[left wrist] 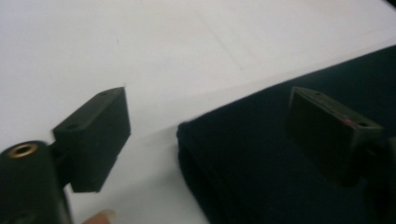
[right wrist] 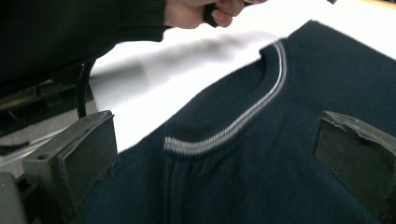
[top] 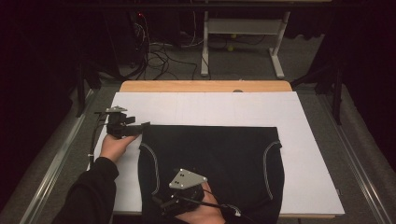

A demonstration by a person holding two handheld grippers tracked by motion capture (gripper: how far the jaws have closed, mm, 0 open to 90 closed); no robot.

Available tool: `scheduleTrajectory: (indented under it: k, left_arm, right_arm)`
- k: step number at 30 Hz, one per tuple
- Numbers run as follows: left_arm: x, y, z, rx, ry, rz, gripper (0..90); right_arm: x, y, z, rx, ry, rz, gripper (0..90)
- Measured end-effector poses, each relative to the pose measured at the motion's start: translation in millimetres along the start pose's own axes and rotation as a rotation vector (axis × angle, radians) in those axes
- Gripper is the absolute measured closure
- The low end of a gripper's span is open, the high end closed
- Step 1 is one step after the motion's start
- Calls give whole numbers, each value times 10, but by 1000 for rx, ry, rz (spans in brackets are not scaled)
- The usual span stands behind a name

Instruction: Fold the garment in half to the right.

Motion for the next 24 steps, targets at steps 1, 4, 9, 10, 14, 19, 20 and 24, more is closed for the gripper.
scheduleTrajectory:
  k: [1,4,9,10,14,19,20,24]
  left_arm:
    - [23,71,33,23,-9,-10,129]
    - [38,189,95,53,-33,-3,211]
    - [25,272,147,82,-31,1,292]
    - [4,278,155,85,-19,10,325]
    - [-34,275,190,91,23,41,456]
    - [-79,252,242,63,54,48,645]
    - [-94,243,250,50,66,54,672]
    - [-139,195,278,10,107,67,701]
  right_arm:
    - [-2,-9,15,8,0,0,3]
    - [-5,-34,41,14,3,1,3]
    - [11,-46,80,28,4,-2,3]
    - [14,-45,86,32,4,0,3]
    - [60,-16,108,43,5,-14,15]
    - [127,51,141,73,1,-35,40]
    - [145,73,144,84,1,-40,53]
    - [208,147,140,119,-11,-48,109]
Point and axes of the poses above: each handheld gripper's, and its own axes: y roughly forward along the jaws, z roughly out of its underside, x roughly to its left, the point moved 5 cm from there along y, roughly forward along the jaws, and after that the axes turned 5 degrees about -x, right-handed, at the moved point
